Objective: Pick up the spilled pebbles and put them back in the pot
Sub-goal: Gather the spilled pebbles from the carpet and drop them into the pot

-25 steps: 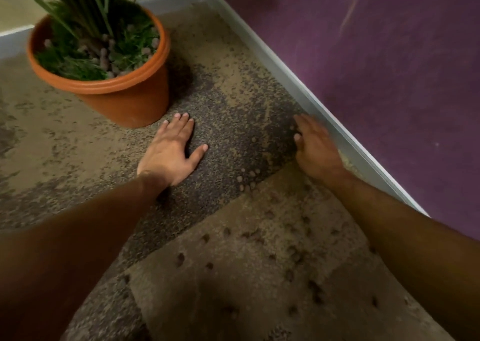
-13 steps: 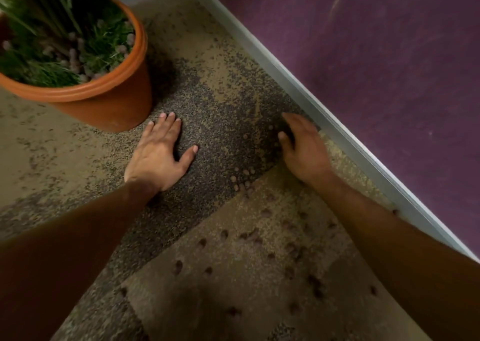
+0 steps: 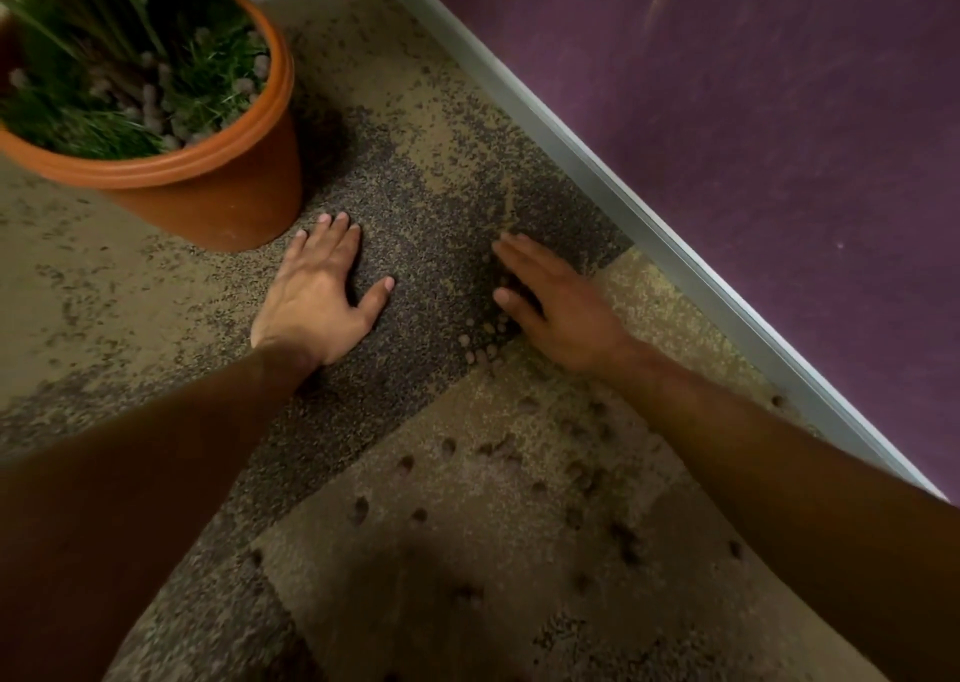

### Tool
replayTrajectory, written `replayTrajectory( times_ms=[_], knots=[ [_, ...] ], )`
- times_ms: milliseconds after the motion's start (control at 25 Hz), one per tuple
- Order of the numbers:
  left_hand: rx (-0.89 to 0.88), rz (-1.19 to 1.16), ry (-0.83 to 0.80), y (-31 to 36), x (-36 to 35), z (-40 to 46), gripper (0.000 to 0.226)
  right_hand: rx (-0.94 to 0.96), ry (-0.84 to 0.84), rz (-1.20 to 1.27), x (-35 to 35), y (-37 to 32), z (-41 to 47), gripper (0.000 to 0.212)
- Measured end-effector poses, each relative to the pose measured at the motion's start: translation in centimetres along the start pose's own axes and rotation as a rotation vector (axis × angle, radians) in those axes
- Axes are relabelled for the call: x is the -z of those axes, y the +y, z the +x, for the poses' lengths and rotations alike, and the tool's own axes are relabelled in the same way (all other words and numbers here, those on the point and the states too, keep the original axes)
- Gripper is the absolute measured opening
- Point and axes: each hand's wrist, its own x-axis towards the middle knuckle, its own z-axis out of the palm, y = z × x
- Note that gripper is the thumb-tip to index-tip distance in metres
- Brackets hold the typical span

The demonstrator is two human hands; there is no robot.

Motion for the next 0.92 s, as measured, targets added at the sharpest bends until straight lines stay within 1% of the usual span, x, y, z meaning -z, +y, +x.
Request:
replayTrajectory(
  times_ms=[40, 120, 160, 280, 400, 480, 560, 680, 720, 760, 840, 880, 920],
  knots=[
    [0.002, -0.006, 0.000, 0.0, 0.0, 0.0, 0.078, -0.019, -0.053, -0.025, 0.3, -0.2, 1.1, 0.058],
    [0.003, -0.011, 0.007, 0.0, 0.0, -0.1, 0.079, 0.017, -0.181, -0.104, 0.2, -0.9, 2.5, 0.054],
    [0.002, -0.011, 0.005, -0.1, 0.0, 0.0, 0.079, 0.042, -0.215, -0.114, 0.0, -1.1, 2.5, 0.051],
    [-0.045, -0.033, -0.009, -0.2, 0.1, -0.1, 0.073, 0.076, -0.161, -0.045, -0.6, -1.2, 0.6, 0.042],
    [-0.105, -0.040, -0.010, 0.4, 0.5, -0.7, 0.054, 0.092, -0.150, -0.059, -0.5, -0.4, -1.9, 0.039],
    [-0.113, 0.027, -0.007, 1.6, 0.4, -0.9, 0.046, 0.103, -0.148, -0.071, -0.4, 0.2, -2.6, 0.040],
    [-0.086, 0.087, -0.015, 2.7, -0.2, -1.2, 0.044, 0.076, -0.122, -0.004, -0.2, 0.1, -2.8, 0.042],
    [-0.070, 0.092, -0.011, 3.1, -0.2, -1.2, 0.044, -0.032, -0.024, 0.099, 0.2, -0.1, -3.1, 0.052],
    [-0.056, 0.084, -0.013, 3.3, 0.0, -1.2, 0.043, -0.054, -0.032, 0.074, 0.4, -0.2, -3.1, 0.057],
    [-0.033, 0.069, -0.019, 3.7, 0.3, -1.3, 0.043, -0.078, -0.077, 0.023, 0.6, -0.4, -3.0, 0.061],
    [0.004, -0.001, -0.027, 5.6, 0.8, -1.9, 0.044, -0.114, -0.217, -0.102, 1.0, -1.0, -2.3, 0.066],
    [-0.022, -0.043, -0.039, 7.1, 1.1, -2.4, 0.047, -0.124, -0.261, -0.144, 1.2, -1.5, -1.9, 0.064],
    [-0.081, -0.057, -0.060, 8.6, 1.2, -2.8, 0.050, -0.130, -0.257, -0.151, 1.3, -1.8, -1.5, 0.058]
  ],
)
